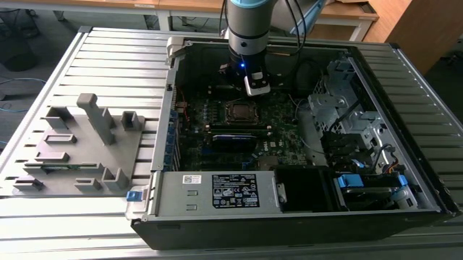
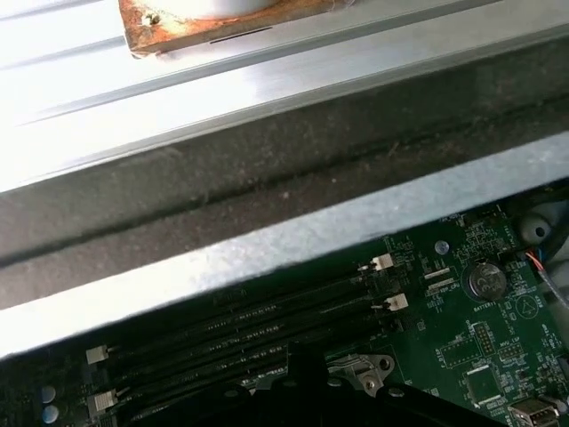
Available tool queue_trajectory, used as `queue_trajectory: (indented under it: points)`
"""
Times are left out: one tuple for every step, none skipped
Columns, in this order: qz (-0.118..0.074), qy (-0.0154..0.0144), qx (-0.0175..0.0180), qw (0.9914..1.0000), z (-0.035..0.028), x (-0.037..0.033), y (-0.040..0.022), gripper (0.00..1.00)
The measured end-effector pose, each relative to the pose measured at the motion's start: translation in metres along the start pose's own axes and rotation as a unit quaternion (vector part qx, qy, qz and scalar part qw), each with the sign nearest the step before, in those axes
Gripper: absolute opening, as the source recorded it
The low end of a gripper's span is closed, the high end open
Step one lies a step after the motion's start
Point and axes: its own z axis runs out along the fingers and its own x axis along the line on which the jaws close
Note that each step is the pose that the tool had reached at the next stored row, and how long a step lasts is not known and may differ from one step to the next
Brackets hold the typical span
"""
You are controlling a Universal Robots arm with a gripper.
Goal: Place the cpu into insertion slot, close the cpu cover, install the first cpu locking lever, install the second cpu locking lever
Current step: 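Install the first cpu locking lever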
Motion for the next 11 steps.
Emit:
queue_trajectory:
  points:
    - [0.001, -0.0002, 0.0, 1.0, 0.0001, 0.0001, 0.0001, 0.11]
    - [0.003, -0.0007, 0.0, 1.0, 0.0002, 0.0001, 0.0003, 0.11]
    - [0.006, -0.0014, 0.0002, 0.99998, 0.0003, 0.0, 0.0003, 0.11]
    - [0.01, -0.0022, 0.0003, 0.99995, 0.0004, 0.0, 0.0003, 0.11]
    - [0.013, -0.0029, 0.0005, 0.99991, 0.0005, 0.0, 0.0003, 0.11]
    - [0.016, -0.0036, 0.0005, 0.99987, 0.0006, -0.0001, 0.0003, 0.11]
    - [0.018, -0.0041, 0.0006, 0.99982, 0.0007, 0.0, 0.0003, 0.11]
    - [0.021, -0.0046, 0.0006, 0.99978, 0.0009, -0.0001, 0.0005, 0.11]
    - [0.022, -0.0049, 0.0007, 0.99974, 0.001, -0.0001, 0.0007, 0.11]
    - [0.023, -0.0051, 0.0007, 0.99972, 0.001, -0.0001, 0.0008, 0.11]
    - [0.023, -0.0051, 0.0008, 0.99972, 0.001, -0.0001, 0.0007, 0.11]
